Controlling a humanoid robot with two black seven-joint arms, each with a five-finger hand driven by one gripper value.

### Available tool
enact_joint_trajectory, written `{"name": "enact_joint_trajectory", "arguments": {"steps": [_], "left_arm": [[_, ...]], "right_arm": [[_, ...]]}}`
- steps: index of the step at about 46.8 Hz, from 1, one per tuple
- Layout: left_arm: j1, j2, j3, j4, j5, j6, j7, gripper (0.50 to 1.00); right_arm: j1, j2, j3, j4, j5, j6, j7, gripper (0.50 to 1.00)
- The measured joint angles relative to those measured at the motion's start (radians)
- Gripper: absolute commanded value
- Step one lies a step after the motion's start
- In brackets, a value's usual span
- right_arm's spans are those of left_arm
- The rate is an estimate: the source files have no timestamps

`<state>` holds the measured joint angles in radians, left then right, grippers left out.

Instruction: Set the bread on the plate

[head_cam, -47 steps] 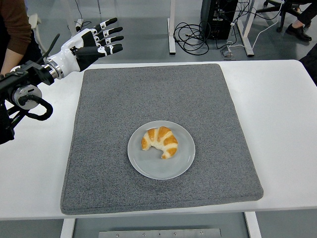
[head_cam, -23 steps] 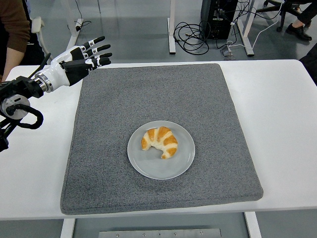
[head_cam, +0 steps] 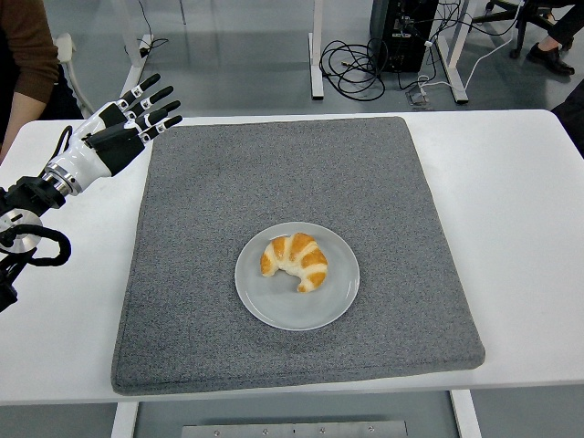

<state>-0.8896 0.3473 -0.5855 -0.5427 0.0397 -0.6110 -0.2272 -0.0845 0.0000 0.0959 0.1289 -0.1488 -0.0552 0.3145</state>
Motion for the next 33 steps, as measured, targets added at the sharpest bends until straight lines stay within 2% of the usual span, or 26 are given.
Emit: {"name": "enact_joint_trajectory", "arguments": {"steps": [13,33], "left_arm": [[0.004,-0.048,0.015,0.092,0.006,0.000,0.012,0.921],[0.004,-0.054,0.014,0.097,0.012,0.000,0.009,0.946]], "right_arm": [[0.000,0.000,0.001,0.000,0.000,0.000,0.000,1.000],[0.000,0.000,0.001,0.000,0.000,0.000,0.000,1.000]]}}
